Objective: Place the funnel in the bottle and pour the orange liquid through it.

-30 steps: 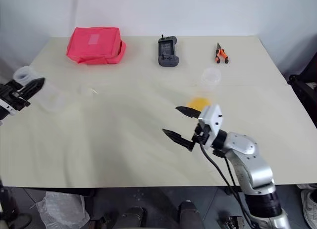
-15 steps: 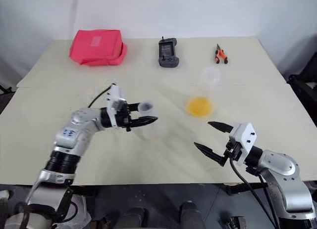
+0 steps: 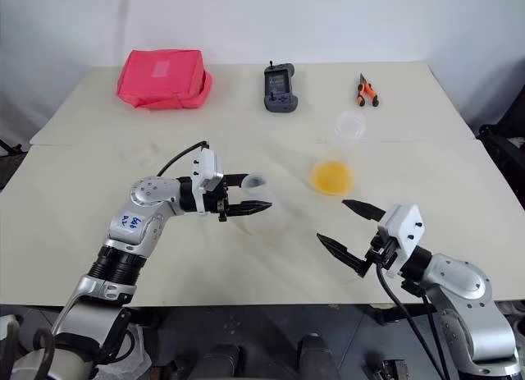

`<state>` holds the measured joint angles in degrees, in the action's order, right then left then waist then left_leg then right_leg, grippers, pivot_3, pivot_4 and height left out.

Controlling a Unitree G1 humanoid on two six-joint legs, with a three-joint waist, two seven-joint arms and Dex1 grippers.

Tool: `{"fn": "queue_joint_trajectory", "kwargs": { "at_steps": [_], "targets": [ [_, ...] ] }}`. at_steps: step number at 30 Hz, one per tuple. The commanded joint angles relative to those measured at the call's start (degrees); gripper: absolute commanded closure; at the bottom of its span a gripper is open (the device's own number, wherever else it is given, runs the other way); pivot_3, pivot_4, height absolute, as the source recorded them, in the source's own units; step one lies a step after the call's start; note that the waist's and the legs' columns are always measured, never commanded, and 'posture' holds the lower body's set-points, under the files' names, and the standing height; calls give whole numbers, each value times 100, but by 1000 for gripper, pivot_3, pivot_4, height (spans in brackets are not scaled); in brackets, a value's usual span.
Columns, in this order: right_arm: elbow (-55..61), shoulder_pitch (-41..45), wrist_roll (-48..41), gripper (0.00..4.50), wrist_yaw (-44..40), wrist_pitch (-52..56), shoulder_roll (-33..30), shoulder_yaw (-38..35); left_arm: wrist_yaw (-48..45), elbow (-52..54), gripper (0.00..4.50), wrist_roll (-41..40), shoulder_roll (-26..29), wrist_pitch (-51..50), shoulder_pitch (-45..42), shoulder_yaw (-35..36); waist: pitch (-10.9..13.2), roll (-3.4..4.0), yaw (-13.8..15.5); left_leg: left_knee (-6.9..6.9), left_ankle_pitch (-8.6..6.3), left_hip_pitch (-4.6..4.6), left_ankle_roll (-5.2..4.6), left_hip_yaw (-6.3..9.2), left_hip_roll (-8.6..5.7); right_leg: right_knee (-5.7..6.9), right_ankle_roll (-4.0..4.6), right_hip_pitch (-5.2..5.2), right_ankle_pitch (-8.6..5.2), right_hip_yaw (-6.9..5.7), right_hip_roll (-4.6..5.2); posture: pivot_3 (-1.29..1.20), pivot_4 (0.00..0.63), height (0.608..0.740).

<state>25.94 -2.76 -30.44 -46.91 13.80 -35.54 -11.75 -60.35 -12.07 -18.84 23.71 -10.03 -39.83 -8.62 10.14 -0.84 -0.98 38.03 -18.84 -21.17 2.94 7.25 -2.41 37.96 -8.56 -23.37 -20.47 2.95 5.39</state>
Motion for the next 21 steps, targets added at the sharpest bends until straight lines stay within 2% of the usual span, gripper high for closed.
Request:
{"fn": "queue_joint_trajectory", "kwargs": {
  "at_steps": [1, 3, 8, 11, 17, 19, 21],
  "targets": [
    [260, -12, -63, 0, -101, -37, -147, -98, 145, -142, 2141, 168, -15, 118, -162, 106, 0, 0, 7, 0, 0, 0, 0, 0, 0, 0, 0, 0, 0, 0, 0, 0, 150, 740],
    [195, -51, -52, 0, -206, -45, -272, -196, 276, -190, 1416, 55, -134, -7, -231, 207, 0, 0, 32, 1, 0, 0, -1, 0, -1, 0, 0, 0, 0, 1, 0, 0, 150, 740],
    [46, -77, -59, 0, -372, -97, -451, -283, 204, 64, 63, -253, -110, -180, -230, 512, 0, 0, 85, 3, -2, -2, -8, -3, -3, -4, -3, -1, 2, 5, 0, 0, 150, 740],
    [0, -20, -44, 0, -382, -125, -411, -232, 98, 312, 25, -372, 131, -354, -70, 688, 0, 0, 83, 0, -3, -2, -8, -2, -2, -4, -4, -3, 2, 5, 0, 0, 150, 740],
    [-366, 225, -26, 0, -643, -293, -350, -20, 259, 1206, 25, -555, 854, -422, 932, 1434, 0, 0, 8, -12, -3, 6, -9, 6, 10, -3, -7, -15, 4, 28, -2, 0, 150, 740],
    [-535, 404, -105, 0, -690, -338, -262, 16, 806, 1393, 25, -507, 893, -184, 1355, 2034, 0, 0, 30, -9, -3, 3, -9, 8, 17, -7, -7, -14, 4, 28, 3, 0, 150, 740],
    [-667, 590, -142, 0, -805, -368, -208, 80, 1445, 1607, 25, -883, 791, -489, 1683, 2766, 0, 0, 34, -5, -5, 3, -12, 7, 21, -12, -9, -11, 5, 30, 6, 0, 150, 740]
  ]
}}
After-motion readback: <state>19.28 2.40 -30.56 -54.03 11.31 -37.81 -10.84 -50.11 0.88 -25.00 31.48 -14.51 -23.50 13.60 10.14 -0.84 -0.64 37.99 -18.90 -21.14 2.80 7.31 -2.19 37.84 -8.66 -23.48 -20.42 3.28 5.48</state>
